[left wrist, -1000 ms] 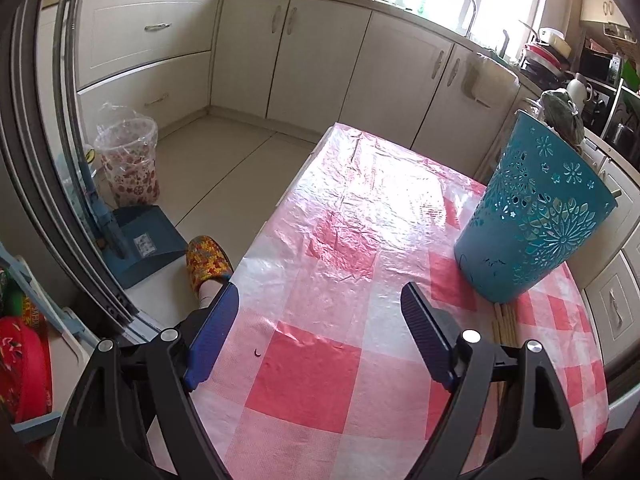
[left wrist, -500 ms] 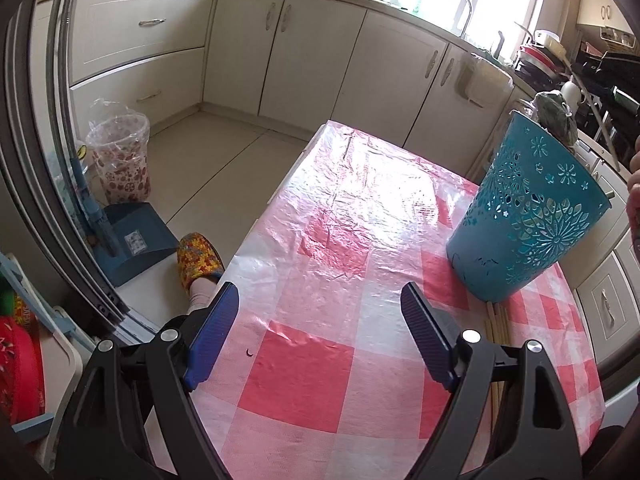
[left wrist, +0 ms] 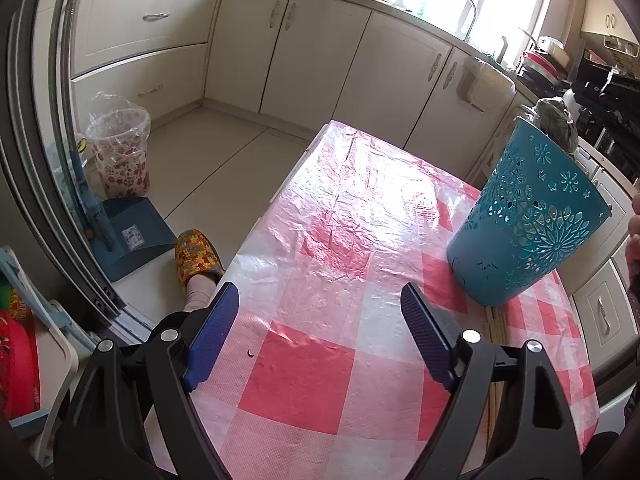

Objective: Organize utensils
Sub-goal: 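Lift the held stick into the teal basket and open the right gripper, then move the right gripper back down to the loose sticks beside the basket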

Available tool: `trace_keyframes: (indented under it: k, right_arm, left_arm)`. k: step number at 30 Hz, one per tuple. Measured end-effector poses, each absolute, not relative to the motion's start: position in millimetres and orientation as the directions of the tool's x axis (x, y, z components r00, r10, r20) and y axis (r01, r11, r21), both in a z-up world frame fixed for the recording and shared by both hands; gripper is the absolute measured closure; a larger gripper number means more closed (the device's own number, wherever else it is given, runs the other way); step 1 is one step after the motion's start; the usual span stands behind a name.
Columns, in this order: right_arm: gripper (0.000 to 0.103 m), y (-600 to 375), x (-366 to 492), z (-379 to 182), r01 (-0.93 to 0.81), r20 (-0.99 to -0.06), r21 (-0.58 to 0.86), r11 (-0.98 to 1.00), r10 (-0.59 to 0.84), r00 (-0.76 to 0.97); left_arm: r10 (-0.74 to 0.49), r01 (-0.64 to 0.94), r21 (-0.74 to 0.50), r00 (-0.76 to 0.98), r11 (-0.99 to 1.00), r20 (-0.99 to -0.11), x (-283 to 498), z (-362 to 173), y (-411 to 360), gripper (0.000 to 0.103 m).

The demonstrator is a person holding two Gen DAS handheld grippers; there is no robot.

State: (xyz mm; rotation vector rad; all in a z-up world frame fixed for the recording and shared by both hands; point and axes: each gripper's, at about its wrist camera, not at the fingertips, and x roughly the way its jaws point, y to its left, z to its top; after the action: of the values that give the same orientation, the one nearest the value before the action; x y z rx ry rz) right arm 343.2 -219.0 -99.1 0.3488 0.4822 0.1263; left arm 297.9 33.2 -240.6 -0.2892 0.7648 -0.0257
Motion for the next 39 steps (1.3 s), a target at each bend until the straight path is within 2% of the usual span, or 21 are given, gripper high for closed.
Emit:
trace_keyframes:
  k: [7, 10, 13, 17, 21, 24, 26, 32, 39]
  right_arm:
    - [0.077, -228.4, 261.5, -76.1, -0.039, -0.357, 0.305, 0.952, 0.152, 0.922]
    - [0.072, -227.7, 218.2, -91.4, -0.018, -0.392, 0.268, 0.963, 0.126, 0.911]
    - [0.066, -223.7, 180.0, -124.6, 0.019, -0.481, 0.246, 0.969, 0.105, 0.87]
    - [0.066, -217.8, 145.5, -189.1, 0.07, -0.648, 0.225, 0.972, 0.096, 0.755]
    - [0.066, -217.0, 148.9, -223.2, 0.079, -0.734, 0.222, 0.972, 0.114, 0.67]
    - [0.068, -215.6, 162.9, -236.4, 0.087, -0.762, 0.235, 0.968, 0.128, 0.635]
    - [0.075, -212.4, 171.9, -245.8, 0.081, -0.784, 0.256, 0.963, 0.158, 0.6]
    - [0.076, -196.7, 194.8, -252.7, 0.06, -0.789, 0.265, 0.962, 0.18, 0.587]
    - [0.08, -186.9, 220.2, -264.2, 0.051, -0.826, 0.209, 0.977, 0.148, 0.544]
  left_arm:
    - [-0.109, -0.082, -0.246, 0.731, 0.966, -0.674, 296.0, -238.6, 31.5, 0.024]
    - [-0.105, -0.079, -0.238, 0.735, 0.968, -0.67, 294.7, -237.6, 31.0, 0.023]
    - [-0.102, -0.074, -0.229, 0.735, 0.971, -0.67, 293.9, -236.9, 29.6, 0.023]
    - [-0.092, -0.066, -0.207, 0.737, 0.976, -0.67, 293.3, -236.3, 26.3, 0.022]
    - [-0.061, -0.064, -0.159, 0.733, 0.985, -0.677, 288.9, -234.4, 20.2, 0.021]
    - [-0.035, -0.082, -0.142, 0.738, 0.986, -0.674, 266.9, -233.3, 21.3, 0.021]
    - [-0.038, -0.071, -0.134, 0.737, 0.988, -0.675, 250.8, -232.8, 21.4, 0.02]
    - [-0.033, -0.03, -0.082, 0.743, 0.996, -0.669, 223.6, -221.4, 19.1, 0.016]
    - [-0.036, -0.009, -0.061, 0.73, 0.998, -0.683, 219.4, -218.1, 8.5, 0.016]
